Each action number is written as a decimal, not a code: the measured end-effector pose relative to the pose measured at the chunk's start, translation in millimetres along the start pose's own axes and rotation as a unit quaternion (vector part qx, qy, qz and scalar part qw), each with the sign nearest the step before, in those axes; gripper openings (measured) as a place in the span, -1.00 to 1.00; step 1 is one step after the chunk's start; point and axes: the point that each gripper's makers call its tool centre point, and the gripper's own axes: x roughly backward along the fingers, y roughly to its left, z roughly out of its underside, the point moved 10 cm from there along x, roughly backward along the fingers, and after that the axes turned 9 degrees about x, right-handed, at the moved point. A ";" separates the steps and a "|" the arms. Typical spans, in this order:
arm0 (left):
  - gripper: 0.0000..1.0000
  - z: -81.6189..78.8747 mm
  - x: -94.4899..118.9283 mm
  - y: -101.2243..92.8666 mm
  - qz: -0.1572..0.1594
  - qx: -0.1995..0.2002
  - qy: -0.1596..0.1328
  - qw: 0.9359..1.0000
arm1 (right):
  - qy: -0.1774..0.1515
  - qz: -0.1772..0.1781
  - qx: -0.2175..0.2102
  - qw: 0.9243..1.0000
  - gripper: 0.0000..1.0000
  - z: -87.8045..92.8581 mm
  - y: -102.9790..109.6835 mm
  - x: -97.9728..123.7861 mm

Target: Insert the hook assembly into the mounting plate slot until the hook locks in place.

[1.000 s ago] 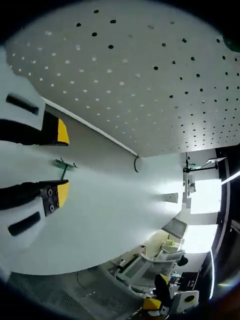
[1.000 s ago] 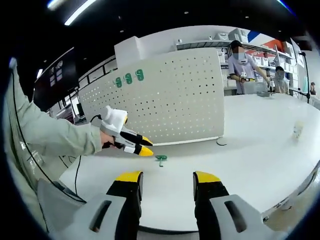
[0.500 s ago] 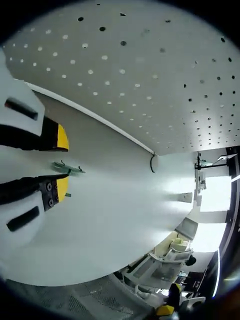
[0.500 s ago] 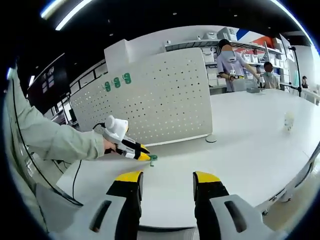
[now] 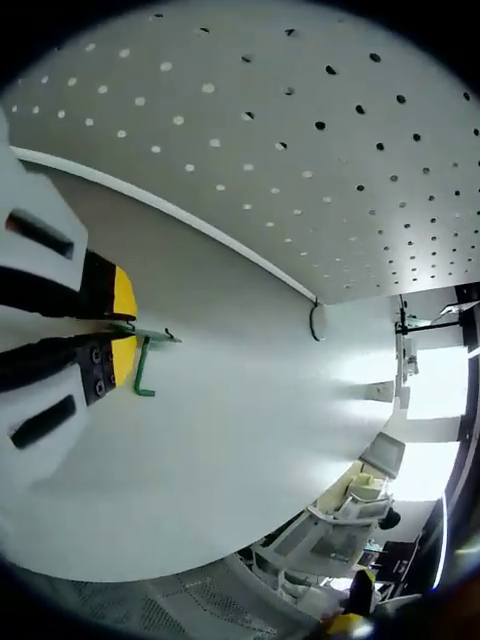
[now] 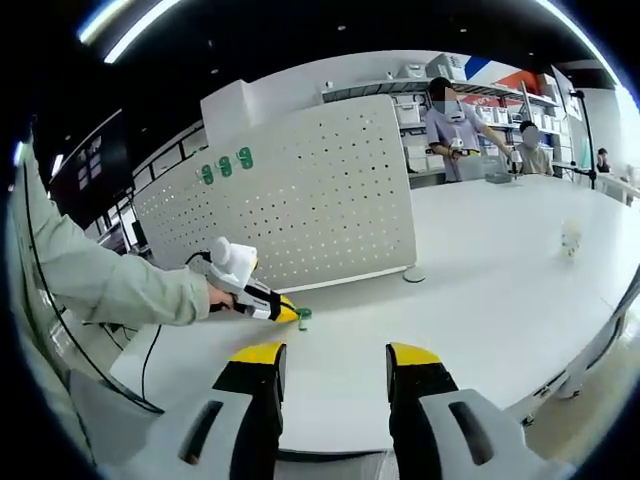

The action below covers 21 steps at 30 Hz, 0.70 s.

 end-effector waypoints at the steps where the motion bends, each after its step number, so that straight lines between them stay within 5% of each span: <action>1: -0.91 -0.1 0.4 -0.5 0.000 0.001 -0.001 1.000 | -0.001 0.001 0.002 1.000 -0.24 -0.7 0.2 0.3; 21: -0.93 -4.3 40.4 4.4 -0.032 0.033 -0.054 0.997 | -0.019 -0.012 0.013 1.000 -0.24 -13.4 12.1 3.3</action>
